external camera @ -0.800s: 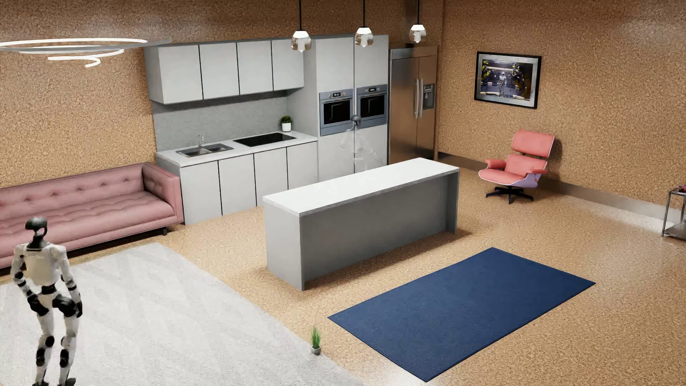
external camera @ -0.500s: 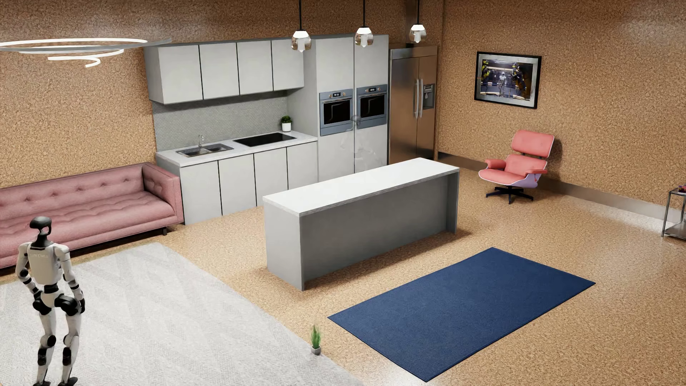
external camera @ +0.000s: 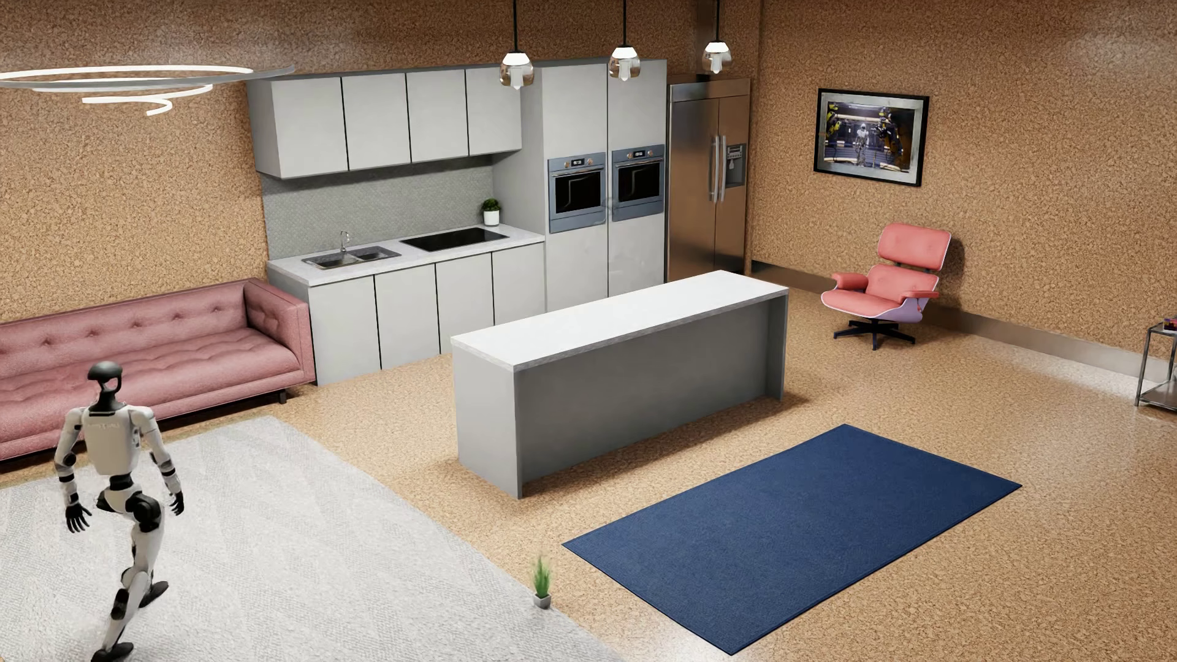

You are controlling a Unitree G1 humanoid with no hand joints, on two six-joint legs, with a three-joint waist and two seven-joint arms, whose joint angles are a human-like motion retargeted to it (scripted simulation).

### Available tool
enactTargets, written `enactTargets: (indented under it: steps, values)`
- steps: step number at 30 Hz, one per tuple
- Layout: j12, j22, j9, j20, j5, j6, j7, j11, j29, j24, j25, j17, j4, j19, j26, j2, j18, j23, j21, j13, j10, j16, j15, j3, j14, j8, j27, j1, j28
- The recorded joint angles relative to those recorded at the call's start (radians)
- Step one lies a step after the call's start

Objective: Go to the armchair

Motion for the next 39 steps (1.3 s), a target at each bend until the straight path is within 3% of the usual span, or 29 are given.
enactTargets:
  steps: [1,2,3,5,6,7,9,11,13,14,16,17,18,19,20,21,22,23,25,27,30,31,33,34,35,36,37,38,39]
  values:
    - [0.0,0.009,-0.009,-0.011,-0.024,-0.01,0.0,0.008,0.0,0.0,0.0,-0.024,-0.028,0.0,0.0,0.022,0.0,-0.041,0.057,0.017,0.028,0.001,0.019,0.015,0.003,0.0,0.0,-0.015,0.0]
    - [0.002,0.021,-0.025,-0.003,-0.053,-0.022,0.0,0.036,0.0,0.0,0.0,0.006,-0.038,0.0,0.0,0.006,0.0,0.01,-0.014,0.034,0.108,-0.005,0.068,0.045,-0.028,0.0,0.0,-0.053,0.0]
    - [0.016,-0.001,-0.023,-0.01,-0.073,-0.043,0.0,0.08,0.0,0.0,0.0,0.006,-0.05,0.0,0.0,0.023,0.0,0.026,0.06,0.044,0.162,0.013,0.15,0.055,-0.061,0.0,0.0,-0.025,0.0]
    - [-0.003,0.036,-0.056,-0.033,-0.086,-0.027,0.0,0.339,0.0,0.0,0.0,-0.002,-0.058,0.0,0.0,-0.089,0.0,0.033,0.071,0.105,0.211,-0.003,0.501,0.034,-0.141,0.0,0.0,0.034,0.0]
    - [-0.014,0.014,-0.017,-0.008,-0.121,-0.037,0.0,0.56,0.0,0.0,0.0,0.009,-0.097,0.0,0.0,-0.178,0.0,0.041,0.081,0.114,0.2,-0.001,0.617,0.025,-0.178,0.0,0.0,0.117,0.0]
    - [-0.026,-0.012,0.001,-0.004,-0.131,-0.041,0.0,0.787,0.0,0.0,0.0,0.003,-0.138,0.0,0.0,-0.294,0.0,0.015,0.052,0.141,0.178,-0.017,0.615,-0.051,-0.206,0.0,0.0,0.174,0.0]
    - [-0.046,-0.062,0.01,-0.017,-0.091,-0.002,0.0,0.981,0.0,0.0,0.0,0.001,-0.125,0.0,0.0,-0.496,0.0,0.043,0.068,0.173,0.084,-0.007,0.574,-0.152,-0.227,0.0,0.0,0.351,0.0]
    - [-0.067,-0.125,0.029,0.002,-0.07,0.026,0.0,0.757,0.0,0.0,0.0,-0.002,-0.124,0.0,0.0,-0.643,0.0,0.001,-0.017,0.227,-0.05,-0.013,0.669,-0.296,-0.211,0.0,0.0,0.535,0.0]
    - [-0.107,-0.19,0.026,-0.002,-0.05,0.036,0.0,0.369,0.0,0.0,0.0,-0.024,-0.113,0.0,0.0,-0.743,0.0,-0.003,0.029,0.249,-0.161,0.02,0.766,-0.369,-0.205,0.0,0.0,0.686,0.0]
    - [-0.125,-0.219,0.02,0.005,-0.049,0.036,0.0,0.192,0.0,0.0,0.0,-0.02,-0.113,0.0,0.0,-0.774,0.0,-0.002,0.01,0.257,-0.201,0.032,0.649,-0.404,-0.222,0.0,0.0,0.753,0.0]
    - [-0.17,-0.244,-0.008,0.015,-0.057,0.036,0.0,0.068,0.0,0.0,0.0,-0.02,-0.103,0.0,0.0,-0.824,0.0,0.008,0.027,0.276,-0.211,0.052,0.222,-0.435,-0.264,0.0,0.0,0.84,0.0]
    - [-0.178,-0.239,0.001,0.035,-0.063,0.037,0.0,0.061,0.0,0.0,0.0,-0.026,-0.103,0.0,0.0,-0.834,0.0,0.005,0.046,0.28,-0.201,0.05,0.271,-0.474,-0.272,0.0,0.0,0.872,0.0]
    - [-0.174,-0.23,-0.005,0.054,-0.055,0.047,0.0,0.123,0.0,0.0,0.0,-0.027,-0.09,0.0,0.0,-0.878,0.0,0.01,0.043,0.286,-0.175,0.045,0.525,-0.489,-0.24,0.0,0.0,0.901,0.0]
    - [-0.162,-0.213,-0.017,0.077,-0.037,0.076,0.0,0.204,0.0,0.0,0.0,-0.023,-0.065,0.0,0.0,-0.922,0.0,0.021,0.054,0.285,-0.128,0.028,0.744,-0.5,-0.143,0.0,0.0,0.893,0.0]
    - [-0.144,-0.184,-0.007,0.07,-0.006,0.1,0.0,0.279,0.0,0.0,0.0,-0.024,-0.032,0.0,0.0,-0.894,0.0,0.045,0.067,0.28,0.003,0.009,0.794,-0.479,0.045,0.0,0.0,0.886,0.0]
    - [-0.122,-0.151,-0.019,0.058,0.025,0.101,0.0,0.314,0.0,0.0,0.0,-0.019,-0.019,0.0,0.0,-0.859,0.0,0.067,0.079,0.264,0.2,0.003,0.786,-0.445,0.248,0.0,0.0,0.794,0.0]
    - [-0.113,-0.137,-0.025,0.015,0.062,0.111,0.0,0.32,0.0,0.0,0.0,-0.021,0.009,0.0,0.0,-0.812,0.0,0.042,0.059,0.26,0.434,0.008,0.753,-0.414,0.264,0.0,0.0,0.663,0.0]
    - [-0.102,-0.143,-0.001,0.006,0.083,0.111,0.0,0.277,0.0,0.0,0.0,-0.018,0.022,0.0,0.0,-0.699,0.0,0.031,0.03,0.243,0.6,0.006,0.687,-0.366,0.121,0.0,0.0,0.579,0.0]
    - [-0.082,-0.129,0.016,-0.018,0.066,0.068,0.0,0.202,0.0,0.0,0.0,-0.016,-0.007,0.0,0.0,-0.506,0.0,0.025,0.004,0.178,0.678,0.007,0.537,-0.25,-0.087,0.0,0.0,0.386,0.0]
    - [-0.034,-0.149,0.021,-0.026,0.043,0.039,0.0,0.108,0.0,0.0,0.0,-0.052,-0.009,0.0,0.0,-0.306,0.0,-0.062,0.019,0.129,0.459,0.02,0.368,-0.127,-0.126,0.0,0.0,0.269,0.0]
    - [-0.007,-0.11,-0.011,-0.007,0.01,0.022,0.0,0.029,0.0,0.0,0.0,-0.069,-0.003,0.0,0.0,-0.098,0.0,-0.101,-0.078,0.034,-0.074,0.019,0.136,-0.054,0.02,0.0,0.0,0.157,0.0]
    - [0.0,-0.101,-0.031,-0.003,0.001,0.013,0.0,0.029,0.0,0.0,0.0,-0.074,-0.001,0.0,0.0,-0.075,0.0,-0.118,-0.101,0.013,-0.196,0.019,0.123,-0.04,0.058,0.0,0.0,0.141,0.0]
    - [0.004,-0.071,-0.027,-0.001,-0.029,0.0,0.0,0.064,0.0,0.0,0.0,-0.083,-0.018,0.0,0.0,0.003,0.0,-0.148,-0.117,0.005,-0.146,0.015,0.188,-0.006,-0.008,0.0,0.0,0.106,0.0]
    - [0.006,-0.042,-0.032,-0.032,-0.053,-0.005,0.0,0.121,0.0,0.0,0.0,-0.077,-0.036,0.0,0.0,0.042,0.0,-0.16,-0.141,0.037,-0.074,0.019,0.268,0.014,0.031,0.0,0.0,0.126,0.0]
    - [0.011,-0.015,-0.064,-0.023,-0.08,-0.026,0.0,0.259,0.0,0.0,0.0,-0.046,-0.05,0.0,0.0,-0.009,0.0,-0.134,-0.172,0.066,0.013,0.013,0.424,0.02,0.07,0.0,0.0,0.091,0.0]
    - [0.017,0.017,-0.052,-0.011,-0.122,-0.049,0.0,0.466,0.0,0.0,0.0,-0.018,-0.095,0.0,0.0,-0.06,0.0,-0.093,-0.178,0.099,0.095,0.006,0.592,0.012,0.027,0.0,0.0,0.134,0.0]
    - [0.011,0.022,-0.044,0.014,-0.119,-0.044,0.0,0.73,0.0,0.0,0.0,-0.011,-0.116,0.0,0.0,-0.172,0.0,-0.074,-0.135,0.115,0.106,-0.001,0.634,-0.019,-0.026,0.0,0.0,0.185,0.0]
    - [-0.002,0.017,-0.021,-0.01,-0.144,-0.06,0.0,0.956,0.0,0.0,0.0,-0.003,-0.14,0.0,0.0,-0.298,0.0,-0.059,-0.105,0.12,0.071,-0.001,0.599,-0.05,-0.062,0.0,0.0,0.285,0.0]
    - [-0.016,0.0,-0.017,-0.025,-0.126,-0.044,0.0,1.029,0.0,0.0,0.0,0.001,-0.127,0.0,0.0,-0.42,0.0,-0.043,-0.042,0.123,0.024,0.006,0.603,-0.11,-0.073,0.0,0.0,0.369,0.0]
